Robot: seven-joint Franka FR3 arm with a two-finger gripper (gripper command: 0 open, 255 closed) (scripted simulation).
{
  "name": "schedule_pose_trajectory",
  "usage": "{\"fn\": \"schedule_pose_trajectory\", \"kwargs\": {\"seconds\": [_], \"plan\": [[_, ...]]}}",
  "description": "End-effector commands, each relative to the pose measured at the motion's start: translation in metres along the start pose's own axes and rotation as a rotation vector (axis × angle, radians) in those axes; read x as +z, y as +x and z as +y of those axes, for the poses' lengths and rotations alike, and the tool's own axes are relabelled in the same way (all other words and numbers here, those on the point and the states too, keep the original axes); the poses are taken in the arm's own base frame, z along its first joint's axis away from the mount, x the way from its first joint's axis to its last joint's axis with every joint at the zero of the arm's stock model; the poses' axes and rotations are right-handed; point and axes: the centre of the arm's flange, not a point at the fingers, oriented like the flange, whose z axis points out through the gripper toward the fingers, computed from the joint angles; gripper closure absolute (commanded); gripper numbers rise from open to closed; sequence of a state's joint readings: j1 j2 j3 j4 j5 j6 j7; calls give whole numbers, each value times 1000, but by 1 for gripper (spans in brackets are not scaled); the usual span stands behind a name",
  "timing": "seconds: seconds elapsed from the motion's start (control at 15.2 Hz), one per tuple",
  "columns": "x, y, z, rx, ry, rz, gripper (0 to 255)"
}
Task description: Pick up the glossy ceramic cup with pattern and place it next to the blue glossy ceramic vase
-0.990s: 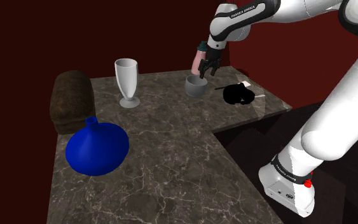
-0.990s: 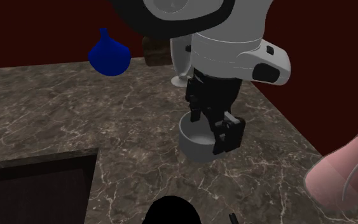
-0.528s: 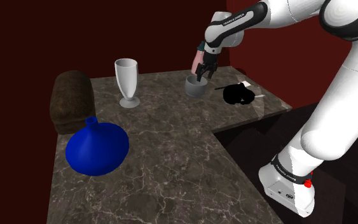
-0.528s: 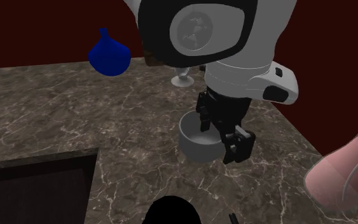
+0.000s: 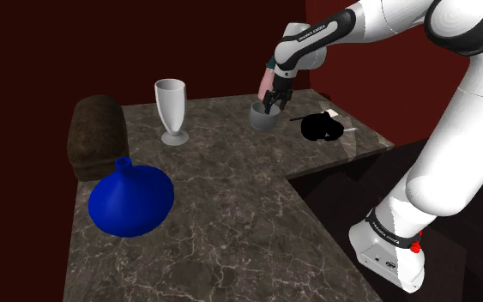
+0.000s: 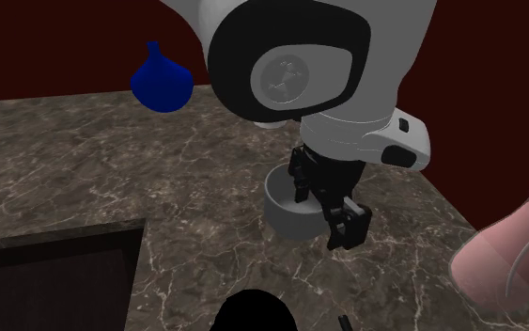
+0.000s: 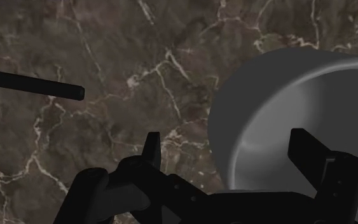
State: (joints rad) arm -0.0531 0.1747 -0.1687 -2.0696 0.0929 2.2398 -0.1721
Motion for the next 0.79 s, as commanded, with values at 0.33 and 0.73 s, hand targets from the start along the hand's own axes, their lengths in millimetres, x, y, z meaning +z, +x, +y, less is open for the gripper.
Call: {"fn": "schedule_pose_trajectory", "kwargs": {"seconds": [0.33,0.73], "plan": [[0,0,0,0,0,0,255],[0,0,0,0,0,0,255]]}}
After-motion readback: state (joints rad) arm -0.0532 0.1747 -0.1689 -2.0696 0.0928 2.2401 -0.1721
